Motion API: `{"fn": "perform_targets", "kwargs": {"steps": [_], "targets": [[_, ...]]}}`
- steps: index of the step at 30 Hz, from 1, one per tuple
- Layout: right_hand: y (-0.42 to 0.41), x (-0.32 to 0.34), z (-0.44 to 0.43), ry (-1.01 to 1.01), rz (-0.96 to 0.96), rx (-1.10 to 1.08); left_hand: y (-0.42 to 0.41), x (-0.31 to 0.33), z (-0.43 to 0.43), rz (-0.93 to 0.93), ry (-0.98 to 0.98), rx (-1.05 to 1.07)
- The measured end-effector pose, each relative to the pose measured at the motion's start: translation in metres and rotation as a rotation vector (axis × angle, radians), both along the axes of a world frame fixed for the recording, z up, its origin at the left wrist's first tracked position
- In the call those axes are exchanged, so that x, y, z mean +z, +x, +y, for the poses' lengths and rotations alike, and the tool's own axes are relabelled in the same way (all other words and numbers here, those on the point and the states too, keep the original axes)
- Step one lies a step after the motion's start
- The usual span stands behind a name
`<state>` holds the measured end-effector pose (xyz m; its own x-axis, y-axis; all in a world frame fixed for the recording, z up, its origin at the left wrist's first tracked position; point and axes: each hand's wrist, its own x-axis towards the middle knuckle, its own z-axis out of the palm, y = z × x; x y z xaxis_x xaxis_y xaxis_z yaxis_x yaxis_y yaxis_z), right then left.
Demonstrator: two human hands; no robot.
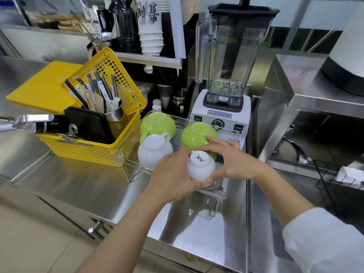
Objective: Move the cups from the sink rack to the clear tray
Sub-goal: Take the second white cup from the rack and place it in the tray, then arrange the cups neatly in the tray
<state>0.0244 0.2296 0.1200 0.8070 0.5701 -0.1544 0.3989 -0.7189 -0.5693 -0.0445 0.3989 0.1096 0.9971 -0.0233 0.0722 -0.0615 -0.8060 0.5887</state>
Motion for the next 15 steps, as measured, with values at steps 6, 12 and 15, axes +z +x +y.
{"fn": "perform_targets", "kwargs": {"steps": [6, 12, 15], "targets": [[0.001, 0.003, -0.004, -0.003, 0.017, 0.021, 0.001, 0.007, -0.009, 0.014, 0.064, -0.012], [0.003, 0.003, -0.010, 0.116, 0.036, 0.066, 0.001, 0.009, -0.002, 0.046, 0.202, -0.093], [0.005, 0.004, -0.016, 0.316, 0.038, -0.020, 0.004, 0.024, 0.014, 0.005, 0.192, -0.095]]}}
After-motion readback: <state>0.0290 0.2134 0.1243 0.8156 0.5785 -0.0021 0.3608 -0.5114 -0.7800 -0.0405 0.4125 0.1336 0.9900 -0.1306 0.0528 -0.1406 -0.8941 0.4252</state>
